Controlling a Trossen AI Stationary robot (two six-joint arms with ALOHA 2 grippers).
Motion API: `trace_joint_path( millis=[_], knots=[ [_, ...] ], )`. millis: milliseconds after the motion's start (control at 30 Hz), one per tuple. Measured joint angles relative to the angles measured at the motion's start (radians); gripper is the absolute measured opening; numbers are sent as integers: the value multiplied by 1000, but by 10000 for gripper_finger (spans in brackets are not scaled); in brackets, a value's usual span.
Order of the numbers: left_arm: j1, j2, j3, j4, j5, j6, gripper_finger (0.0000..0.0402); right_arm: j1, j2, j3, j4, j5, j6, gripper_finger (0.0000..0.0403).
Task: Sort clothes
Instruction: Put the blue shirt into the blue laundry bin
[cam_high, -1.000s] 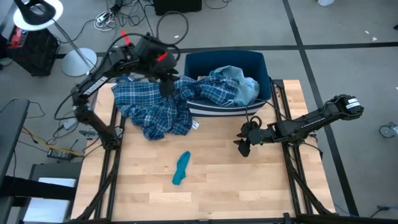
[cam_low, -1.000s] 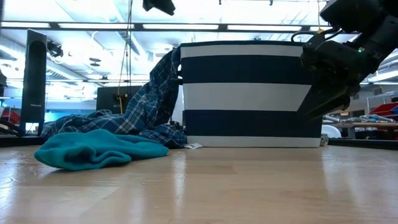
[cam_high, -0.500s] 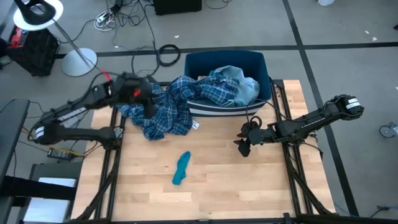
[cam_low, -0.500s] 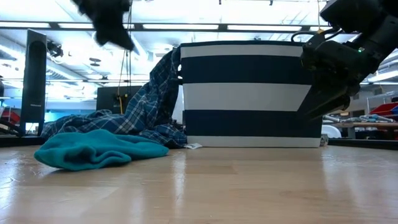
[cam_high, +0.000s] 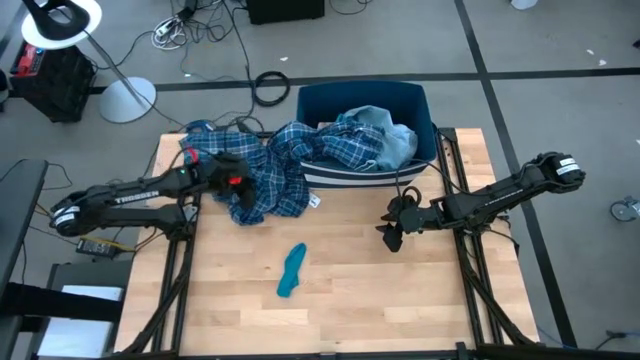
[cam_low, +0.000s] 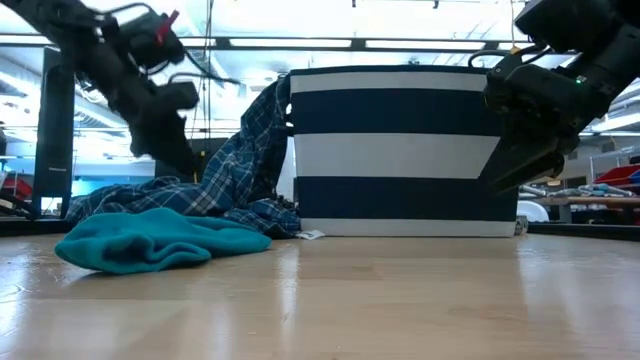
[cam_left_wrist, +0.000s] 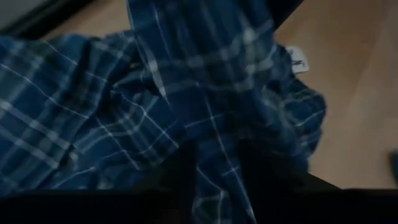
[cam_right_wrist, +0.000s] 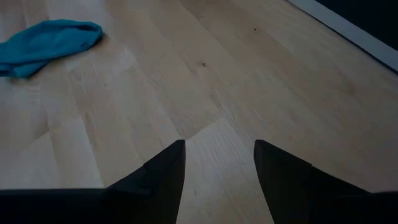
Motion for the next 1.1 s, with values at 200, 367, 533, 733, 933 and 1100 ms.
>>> trace_joint_path(
  millis=[200,367,533,733,933,1100],
  knots=[
    [0,88,-121,193,19,-14,129,0,0,0,0,0,-6,192],
    [0,182,-192,373,54,-23,129,0,0,0,0,1,-8,191],
    [0,278,-211,473,136,-44,124,0,0,0,0,1,-8,191],
    [-13,319,-188,518,145,-65,17,0,0,0,1,1,-8,191],
    [-20,262,-114,517,137,-42,3,0,0,0,0,1,-9,190],
    [-27,156,14,387,88,11,2,0,0,0,0,1,-19,190]
  ],
)
